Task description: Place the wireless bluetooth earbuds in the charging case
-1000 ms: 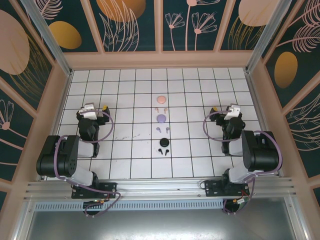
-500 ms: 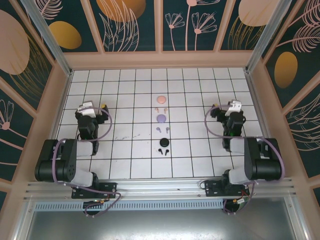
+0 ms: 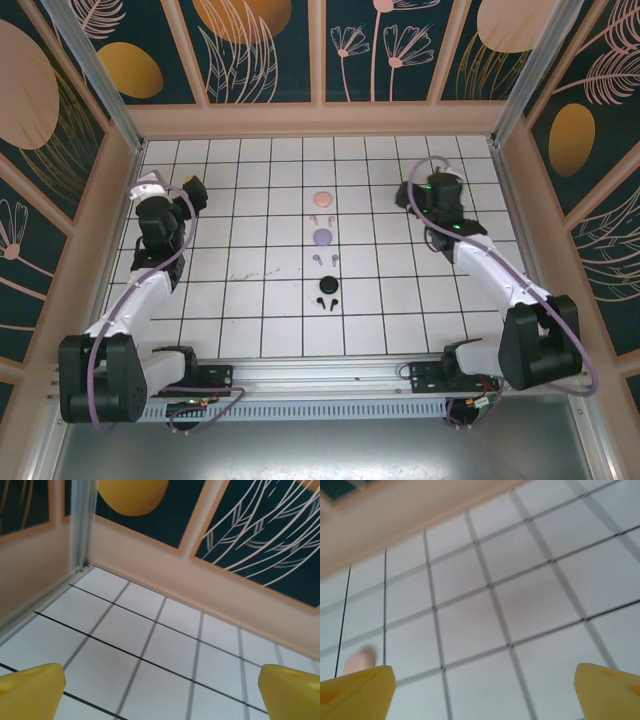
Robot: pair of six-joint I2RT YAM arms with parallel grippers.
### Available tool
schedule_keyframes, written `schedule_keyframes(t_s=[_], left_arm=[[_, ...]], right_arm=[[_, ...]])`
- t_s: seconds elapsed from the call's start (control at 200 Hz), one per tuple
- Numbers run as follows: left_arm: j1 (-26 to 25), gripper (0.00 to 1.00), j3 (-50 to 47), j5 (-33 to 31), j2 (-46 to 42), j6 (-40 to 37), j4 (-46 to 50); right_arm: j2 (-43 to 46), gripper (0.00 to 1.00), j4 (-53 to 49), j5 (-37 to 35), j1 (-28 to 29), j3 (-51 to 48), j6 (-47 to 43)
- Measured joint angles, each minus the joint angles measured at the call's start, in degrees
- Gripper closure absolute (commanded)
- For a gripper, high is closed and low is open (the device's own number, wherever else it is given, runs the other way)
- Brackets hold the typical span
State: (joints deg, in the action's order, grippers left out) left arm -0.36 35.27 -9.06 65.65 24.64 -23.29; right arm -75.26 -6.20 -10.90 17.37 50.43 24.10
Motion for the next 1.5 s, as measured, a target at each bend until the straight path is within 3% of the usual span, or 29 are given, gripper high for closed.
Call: schedule_keyframes(t_s=[0.28, 0.505, 0.846, 1.501], left_arm=[[-4.1, 0.01, 1.6, 7.5, -4.5, 9.7, 12.1], [-7.8, 0.01, 0.8, 8.6, -4.1, 13.7, 15.1], [-9.0, 0.01, 0.5, 8.6, 0.7, 15.5, 16.1], [-9.4, 0.01, 0.7, 9.0, 2.8, 15.5, 16.5]], right_arm=[[-10.9, 0.17, -22.3, -1.3, 22.7, 13.5, 13.6], [-22.4, 0.17, -33.0, -1.5, 32.7, 20.6, 24.0], [-29.7, 0.18, -37.6, 0.1, 38.2, 22.6, 30.3], [-34.6, 0.29, -34.3, 2.0, 38.5, 22.6, 31.8]])
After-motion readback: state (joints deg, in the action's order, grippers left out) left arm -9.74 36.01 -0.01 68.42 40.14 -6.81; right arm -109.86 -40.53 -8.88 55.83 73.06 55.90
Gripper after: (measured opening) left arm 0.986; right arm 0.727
